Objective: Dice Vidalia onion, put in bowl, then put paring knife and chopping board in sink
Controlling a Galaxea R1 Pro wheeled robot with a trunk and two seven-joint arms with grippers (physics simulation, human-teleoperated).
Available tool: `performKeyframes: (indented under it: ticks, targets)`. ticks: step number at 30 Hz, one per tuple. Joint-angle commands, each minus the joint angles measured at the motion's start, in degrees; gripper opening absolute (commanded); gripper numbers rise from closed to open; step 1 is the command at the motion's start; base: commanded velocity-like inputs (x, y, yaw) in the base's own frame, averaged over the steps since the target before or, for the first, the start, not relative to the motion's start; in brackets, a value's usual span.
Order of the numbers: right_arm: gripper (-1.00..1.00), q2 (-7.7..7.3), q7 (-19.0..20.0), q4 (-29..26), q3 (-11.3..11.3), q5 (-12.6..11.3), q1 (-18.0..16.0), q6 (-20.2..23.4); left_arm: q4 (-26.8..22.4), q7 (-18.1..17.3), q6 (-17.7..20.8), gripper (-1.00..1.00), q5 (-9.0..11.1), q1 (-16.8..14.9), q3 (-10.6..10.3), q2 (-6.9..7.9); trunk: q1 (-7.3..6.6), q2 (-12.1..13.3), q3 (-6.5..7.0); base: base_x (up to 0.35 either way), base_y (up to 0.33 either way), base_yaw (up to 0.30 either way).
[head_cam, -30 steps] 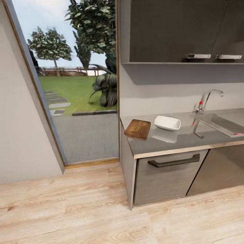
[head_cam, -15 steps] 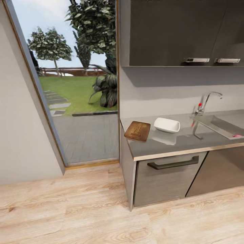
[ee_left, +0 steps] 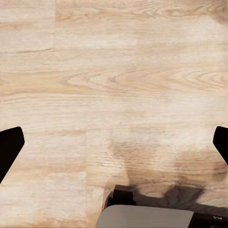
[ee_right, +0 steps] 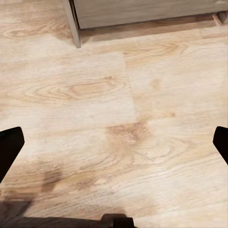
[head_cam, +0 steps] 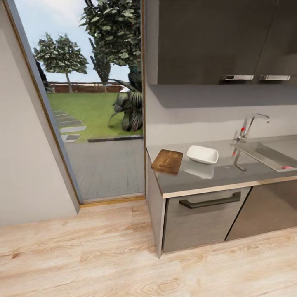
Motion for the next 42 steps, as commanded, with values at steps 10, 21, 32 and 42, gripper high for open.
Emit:
performKeyframes:
  ticks: [10,21,32,42]
  targets:
    - [1.00,-0.01,0.00,0.00,0.04,0.04,-0.01,-0.13,-0.09,-0.17,-0.15,1.00,0.10,0.01,-0.02,0.01,-2.20,4.00,1.76,0.000,0.000,0.000]
    - [1.00,-0.01,0.00,0.00,0.04,0.08,-0.01,-0.13,-0.17,-0.27,-0.23,1.00,0.11,0.01,-0.07,0.09,-4.62,8.41,3.73,0.000,0.000,0.000]
    - [1.00,-0.01,0.00,0.00,0.04,0.07,-0.01,-0.13,-0.15,-0.37,-0.24,1.00,0.09,0.01,-0.05,0.10,-7.03,12.82,5.71,0.000,0.000,0.000]
    - [1.00,-0.01,0.00,0.00,0.11,0.08,-0.01,-0.13,-0.10,-0.37,-0.20,1.00,0.15,0.01,-0.02,0.14,-9.23,16.83,7.50,0.000,0.000,0.000]
